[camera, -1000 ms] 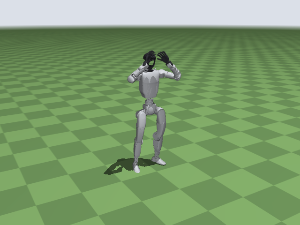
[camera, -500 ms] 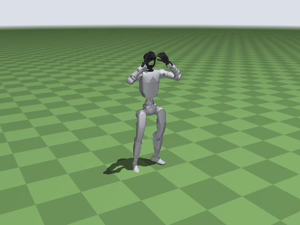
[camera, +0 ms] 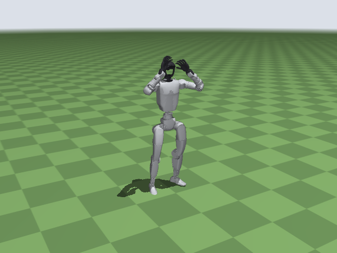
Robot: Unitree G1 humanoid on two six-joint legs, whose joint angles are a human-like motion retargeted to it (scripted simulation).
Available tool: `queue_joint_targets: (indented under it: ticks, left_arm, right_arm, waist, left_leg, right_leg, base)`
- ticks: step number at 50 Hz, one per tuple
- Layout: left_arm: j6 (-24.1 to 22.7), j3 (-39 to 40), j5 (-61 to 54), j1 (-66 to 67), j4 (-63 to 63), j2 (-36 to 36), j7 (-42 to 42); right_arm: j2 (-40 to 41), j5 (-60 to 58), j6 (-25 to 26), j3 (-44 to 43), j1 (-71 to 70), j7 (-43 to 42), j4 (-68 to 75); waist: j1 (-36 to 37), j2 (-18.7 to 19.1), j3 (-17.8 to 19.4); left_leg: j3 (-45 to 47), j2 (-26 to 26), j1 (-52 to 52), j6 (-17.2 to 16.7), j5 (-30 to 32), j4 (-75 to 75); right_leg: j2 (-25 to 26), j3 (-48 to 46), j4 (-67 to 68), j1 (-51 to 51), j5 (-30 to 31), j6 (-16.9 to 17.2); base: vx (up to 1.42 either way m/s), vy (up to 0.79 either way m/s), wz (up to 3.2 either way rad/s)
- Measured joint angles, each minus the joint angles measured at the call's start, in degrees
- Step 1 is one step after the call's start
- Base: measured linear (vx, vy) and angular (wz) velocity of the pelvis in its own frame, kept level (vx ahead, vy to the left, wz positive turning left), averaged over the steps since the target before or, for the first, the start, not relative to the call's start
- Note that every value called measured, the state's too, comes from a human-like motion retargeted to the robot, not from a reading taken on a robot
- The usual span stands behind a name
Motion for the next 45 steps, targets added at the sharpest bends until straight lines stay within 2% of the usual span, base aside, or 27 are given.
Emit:
queue_joint_targets:
  ticks: [3,5,8,10,12,15,18,20,23,25,27,31,33,35,36,37,39,42,43,45]
  left_arm:
    - [2.8,-15.0,4.8,-20.6,20.4,-5.4,6.4]
    - [4.7,-25.0,2.7,-33.5,39.6,-11.2,11.6]
    - [5.4,-34.7,-7.1,-46.6,66.6,-20.0,11.1]
    - [4.5,-37.3,-11.7,-49.1,74.5,-22.1,8.5]
    - [3.6,-36.2,-10.2,-46.7,69.4,-19.7,9.4]
    - [3.2,-26.0,-2.8,-32.8,44.6,-11.2,12.3]
    - [-0.4,-6.2,1.3,-10.8,18.0,-5.9,6.6]
    - [-2.1,4.6,-0.2,1.6,4.8,-4.5,2.2]
    - [-1.3,4.5,0.8,1.5,-0.1,-3.8,2.9]
    - [1.1,-2.4,4.1,-8.0,4.7,-2.5,5.4]
    - [3.3,-13.5,6.5,-22.5,18.5,-5.7,8.7]
    - [5.9,-30.0,-0.4,-42.9,48.8,-13.1,9.2]
    - [5.5,-34.6,-5.0,-47.0,58.7,-15.6,7.7]
    - [4.7,-36.0,-7.4,-46.8,61.1,-16.3,7.5]
    - [4.2,-34.7,-7.0,-44.8,58.2,-15.6,8.2]
    - [3.8,-32.6,-6.0,-41.8,53.8,-14.5,8.7]
    - [3.6,-23.5,-2.0,-30.2,38.0,-11.0,8.8]
    - [1.0,-4.2,0.8,-6.3,12.3,-7.1,4.3]
    - [0.0,1.6,-0.3,1.0,5.2,-7.0,2.5]
    - [-1.7,7.7,-1.4,8.3,-3.4,-8.6,0.9]
  right_arm:
    - [3.7,-2.3,3.9,19.1,-23.5,-5.1,20.6]
    - [9.6,3.3,5.3,30.1,-35.9,-7.3,37.6]
    - [16.0,12.8,5.6,39.9,-46.3,-6.4,58.4]
    - [16.9,16.2,4.8,43.3,-48.5,-5.4,63.8]
    - [14.0,15.1,4.5,43.5,-47.6,-6.2,59.6]
    - [4.4,7.8,5.4,37.1,-38.6,-8.0,39.2]
    - [-5.5,0.5,2.1,20.6,-19.9,-3.7,15.9]
    - [-6.9,1.7,-1.2,8.2,-5.9,1.0,4.2]
    - [-5.0,1.0,-1.5,6.0,-2.9,2.9,1.3]
    - [-3.5,-2.1,0.2,10.7,-9.6,1.1,6.3]
    - [1.0,-2.7,3.4,20.6,-21.9,-3.7,19.8]
    - [12.1,5.3,7.0,35.0,-38.9,-6.8,49.4]
    - [16.2,9.5,6.6,38.9,-42.3,-5.9,59.7]
    - [17.7,11.8,5.9,40.8,-43.1,-5.4,63.1]
    - [16.8,11.5,5.7,40.5,-42.4,-6.2,60.7]
    - [15.1,10.6,5.8,39.6,-41.1,-7.0,56.7]
    - [8.8,5.6,6.1,33.8,-34.1,-7.8,40.2]
    - [-0.3,-1.5,2.5,16.2,-15.1,-3.3,11.3]
    - [-1.1,-0.3,0.8,9.5,-7.5,-1.3,3.0]
    - [-0.5,2.2,-2.5,1.3,2.5,-0.5,-7.2]
  waist:
    - [-1.2,0.2,-2.6]
    - [-1.7,0.3,-4.0]
    - [-1.7,-0.6,-3.6]
    - [-1.6,-1.1,-3.6]
    - [-1.4,-1.5,-2.9]
    - [-1.3,-1.6,-1.6]
    - [-0.7,-1.6,1.7]
    - [-0.9,-1.5,3.3]
    - [-1.2,-1.3,2.4]
    - [-1.3,-1.3,0.7]
    - [-1.0,-1.0,-1.1]
    - [-0.9,-0.6,-3.3]
    - [-1.1,-0.6,-3.7]
    - [-1.3,-0.7,-3.6]
    - [-1.5,-0.8,-3.2]
    - [-1.5,-0.8,-2.7]
    - [-1.6,-0.6,-1.4]
    - [-1.8,-0.2,1.1]
    - [-2.0,-0.2,2.0]
    - [-2.1,-0.2,3.6]
  left_leg:
    - [-0.9,0.5,-1.0,-1.0,0.5,0.1]
    - [-1.3,0.8,-1.5,-1.5,0.9,0.1]
    - [-1.9,0.8,-1.6,-1.6,1.3,-0.1]
    - [-2.0,0.8,-1.6,-1.5,1.4,0.1]
    - [-2.0,0.8,-1.5,-1.3,1.2,0.3]
    - [-2.0,0.7,-0.9,-0.9,0.7,0.8]
    - [-2.0,0.4,0.0,-0.2,0.0,1.2]
    - [-2.0,0.1,0.4,0.2,-0.3,1.4]
    - [-1.7,0.0,0.2,0.3,-0.3,1.2]
    - [-1.3,0.3,-0.2,0.0,0.0,1.0]
    - [-0.8,0.8,-0.6,-0.6,0.3,0.8]
    - [-0.1,1.5,-0.9,-1.4,0.8,0.5]
    - [0.0,1.5,-0.8,-1.6,0.9,0.4]
    - [-0.1,1.4,-0.8,-1.5,0.9,0.4]
    - [-0.1,1.3,-0.7,-1.3,0.8,0.4]
    - [-0.3,1.1,-0.6,-1.1,0.7,0.4]
    - [-0.6,0.8,-0.2,-0.7,0.5,0.5]
    - [-1.3,0.1,-0.1,0.2,-0.1,0.8]
    - [-1.6,-0.1,-0.1,0.5,-0.2,0.9]
    - [-1.8,-0.4,-0.3,0.6,-0.2,0.7]
  right_leg:
    - [0.4,-1.2,-0.1,-0.4,0.3,0.0]
    - [0.6,-1.9,-0.2,-0.5,0.6,0.0]
    - [0.5,-2.6,-0.1,-0.3,0.6,0.0]
    - [0.6,-2.8,0.0,-0.2,0.6,0.0]
    - [0.5,-2.8,0.0,0.0,0.5,0.0]
    - [0.3,-2.5,0.3,0.6,0.3,0.0]
    - [-0.2,-2.1,0.7,1.4,-0.3,0.0]
    - [-0.5,-1.9,1.0,1.7,-0.6,0.0]
    - [-0.5,-1.6,1.0,1.2,-0.4,0.0]
    - [-0.2,-1.3,0.9,0.6,-0.2,0.0]
    - [0.5,-1.1,0.6,-0.1,0.3,0.0]
    - [1.3,-1.0,0.0,-0.5,0.8,0.0]
    - [1.4,-1.0,-0.2,-0.4,0.9,0.0]
    - [1.3,-1.0,-0.3,-0.3,1.0,0.0]
    - [1.2,-1.1,-0.2,-0.2,0.9,0.0]
    - [1.0,-1.1,-0.2,0.0,0.8,0.0]
    - [0.6,-1.1,0.1,0.4,0.5,0.0]
    - [-0.3,-1.3,0.5,0.8,0.1,0.0]
    - [-0.5,-1.4,0.6,0.9,-0.1,0.0]
    - [-0.8,-1.6,0.7,0.8,-0.2,0.0]
  base:
    - [0.00,-0.02,0.30]
    - [-0.01,-0.02,0.25]
    - [-0.01,0.00,0.14]
    - [0.00,0.00,0.00]
    - [0.00,0.00,0.00]
    - [0.00,0.00,0.00]
    - [0.00,0.00,0.00]
    - [0.00,0.00,0.00]
    - [0.00,0.00,0.00]
    - [0.00,0.00,0.00]
    - [-0.01,-0.06,-0.18]
    - [0.00,0.00,0.00]
    - [0.00,0.00,0.00]
    - [0.00,0.00,0.00]
    - [0.00,0.00,0.00]
    - [0.00,0.00,0.00]
    - [0.00,0.00,0.00]
    - [0.00,0.06,0.14]
    - [0.00,0.00,0.00]
    - [0.00,0.00,0.00]
